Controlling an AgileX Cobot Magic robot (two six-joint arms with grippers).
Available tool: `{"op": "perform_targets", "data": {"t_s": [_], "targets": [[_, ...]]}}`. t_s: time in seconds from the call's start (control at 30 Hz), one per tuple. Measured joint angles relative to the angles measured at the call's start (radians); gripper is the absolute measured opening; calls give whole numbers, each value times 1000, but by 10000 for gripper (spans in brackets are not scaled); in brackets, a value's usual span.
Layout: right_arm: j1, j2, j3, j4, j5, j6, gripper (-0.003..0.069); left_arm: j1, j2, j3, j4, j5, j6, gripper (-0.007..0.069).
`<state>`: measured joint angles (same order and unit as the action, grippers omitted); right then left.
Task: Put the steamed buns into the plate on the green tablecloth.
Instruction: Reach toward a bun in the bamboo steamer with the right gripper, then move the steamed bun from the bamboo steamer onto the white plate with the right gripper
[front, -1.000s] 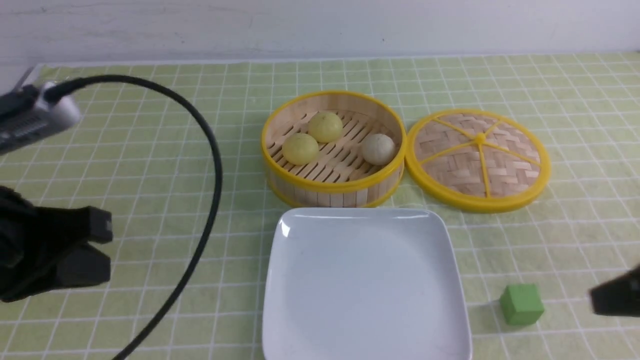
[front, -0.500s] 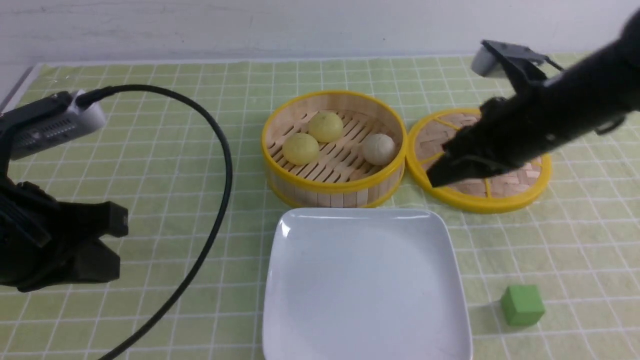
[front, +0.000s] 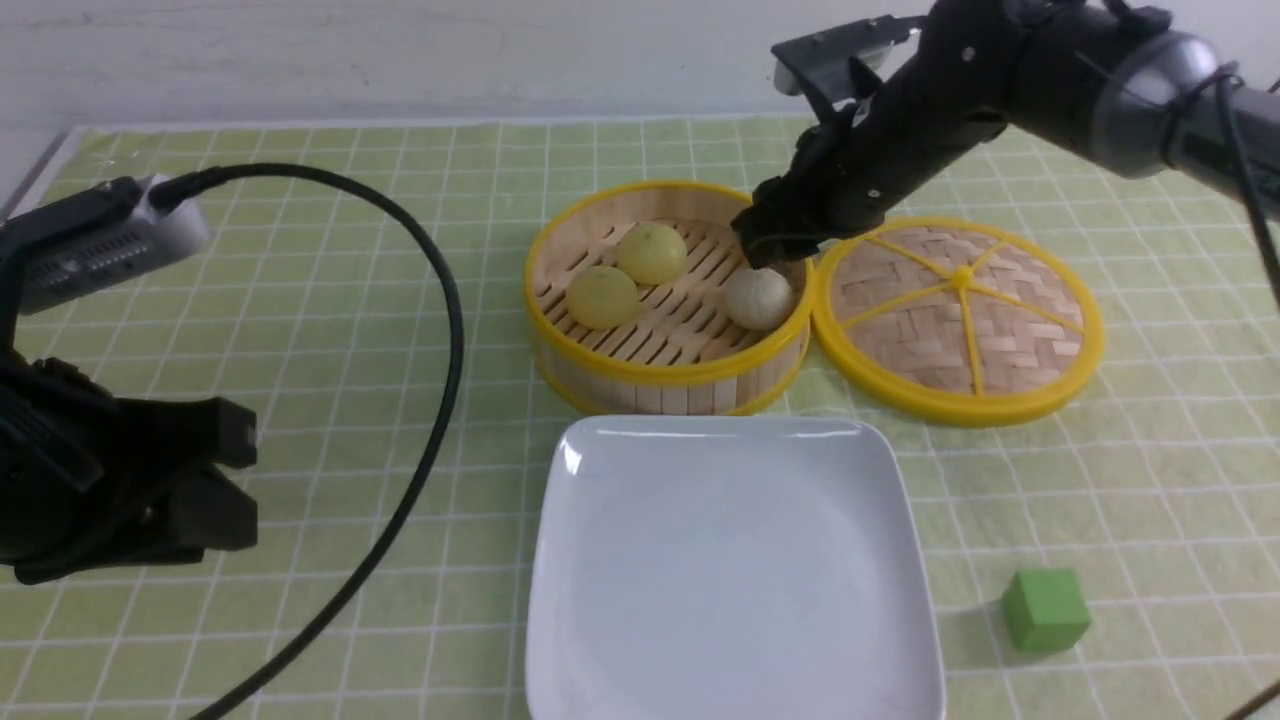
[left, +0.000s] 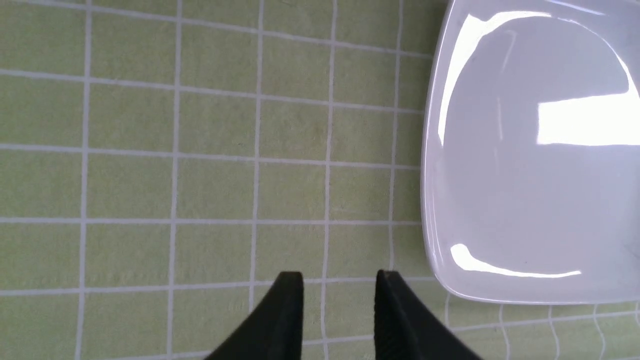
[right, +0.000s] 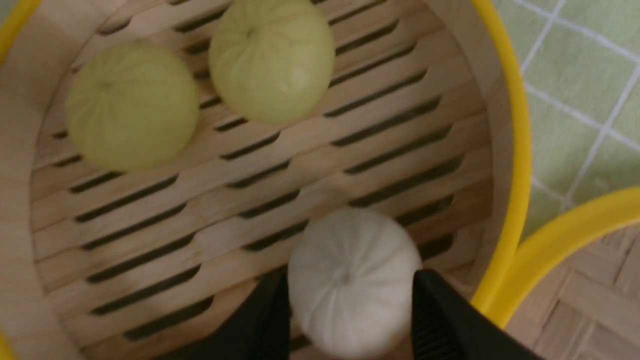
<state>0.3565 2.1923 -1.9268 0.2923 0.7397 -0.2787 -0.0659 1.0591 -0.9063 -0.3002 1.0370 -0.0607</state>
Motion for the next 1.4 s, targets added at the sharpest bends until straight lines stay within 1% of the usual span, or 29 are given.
{"op": "perform_targets", "data": {"t_s": [0.13,0.23,0.33,0.43,0.47,0.5,0.57,0.6,0.77,0.8,0.87,0.9,0.97,1.03,1.1,1.13,1.17,1.2,1.27,1.4], "targets": [[0,80,-4,-17,-93,0,347,0,0,0,0,0,0,248],[3,100,-8,-11,-111,0,322,0,0,0,0,0,0,248],[3,107,-13,-10,-111,0,233,0,0,0,0,0,0,250],[2,97,-15,-1,-103,2,41,0,0,0,0,0,0,250],[2,87,-16,2,-93,5,24,0,0,0,0,0,0,250],[2,85,-16,2,-86,5,20,0,0,0,0,0,0,250],[2,38,-22,2,-17,7,20,0,0,0,0,2,0,250],[2,33,-22,2,-17,7,21,0,0,0,0,2,0,250],[2,-197,-39,-10,233,8,21,0,0,0,0,7,0,250],[2,-207,-39,-10,258,8,21,0,0,0,0,7,0,250],[2,-342,-42,-14,424,8,21,0,0,0,0,7,0,250],[2,-352,-41,-14,424,8,21,0,0,0,0,7,0,250],[2,-471,6,12,489,19,21,0,0,0,0,10,0,250],[3,-523,45,29,495,19,21,0,0,0,0,12,0,250],[32,-630,218,79,497,13,21,0,0,0,0,20,0,250],[50,-662,299,97,488,11,21,0,0,0,0,24,0,250],[54,-662,316,100,484,11,22,0,0,0,0,25,0,250],[78,-697,422,125,439,8,22,0,0,0,0,27,0,250],[122,-721,625,163,273,7,22,0,0,0,0,27,0,250],[165,-688,867,184,-48,7,32,0,0,0,0,30,0,250]]}}
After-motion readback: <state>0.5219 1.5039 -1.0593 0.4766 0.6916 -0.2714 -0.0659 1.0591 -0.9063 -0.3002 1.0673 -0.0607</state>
